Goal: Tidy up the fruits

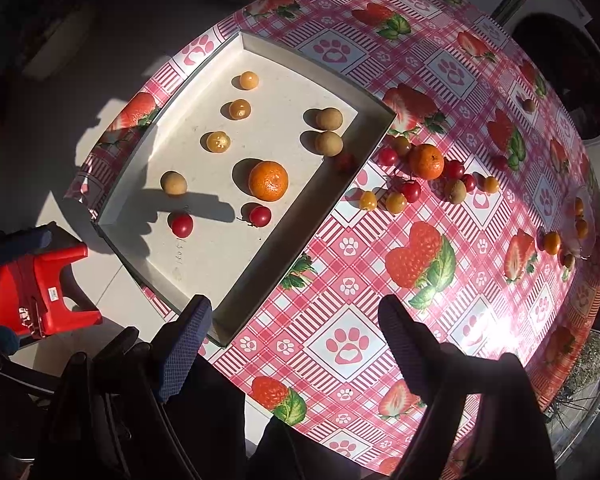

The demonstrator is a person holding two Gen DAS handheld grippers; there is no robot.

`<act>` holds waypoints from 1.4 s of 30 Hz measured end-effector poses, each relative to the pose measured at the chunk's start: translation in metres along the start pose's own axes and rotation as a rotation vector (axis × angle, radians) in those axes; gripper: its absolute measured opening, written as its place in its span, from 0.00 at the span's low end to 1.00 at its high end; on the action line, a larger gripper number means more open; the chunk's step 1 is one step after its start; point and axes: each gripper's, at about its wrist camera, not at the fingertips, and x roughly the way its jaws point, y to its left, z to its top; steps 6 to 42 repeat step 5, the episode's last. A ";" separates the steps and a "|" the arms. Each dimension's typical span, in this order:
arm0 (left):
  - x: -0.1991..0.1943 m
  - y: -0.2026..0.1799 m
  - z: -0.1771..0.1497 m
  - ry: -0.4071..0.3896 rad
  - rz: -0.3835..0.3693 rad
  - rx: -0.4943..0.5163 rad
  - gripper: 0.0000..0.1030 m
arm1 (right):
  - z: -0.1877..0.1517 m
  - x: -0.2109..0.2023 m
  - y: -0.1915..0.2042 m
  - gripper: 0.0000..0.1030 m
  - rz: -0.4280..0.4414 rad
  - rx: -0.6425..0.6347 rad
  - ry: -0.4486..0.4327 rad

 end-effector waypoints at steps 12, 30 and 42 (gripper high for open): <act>-0.001 0.000 0.001 -0.005 0.003 0.009 1.00 | -0.001 0.001 0.000 0.85 0.002 -0.002 0.001; -0.001 0.000 0.001 -0.005 0.003 0.009 1.00 | -0.001 0.001 0.000 0.85 0.002 -0.002 0.001; -0.001 0.000 0.001 -0.005 0.003 0.009 1.00 | -0.001 0.001 0.000 0.85 0.002 -0.002 0.001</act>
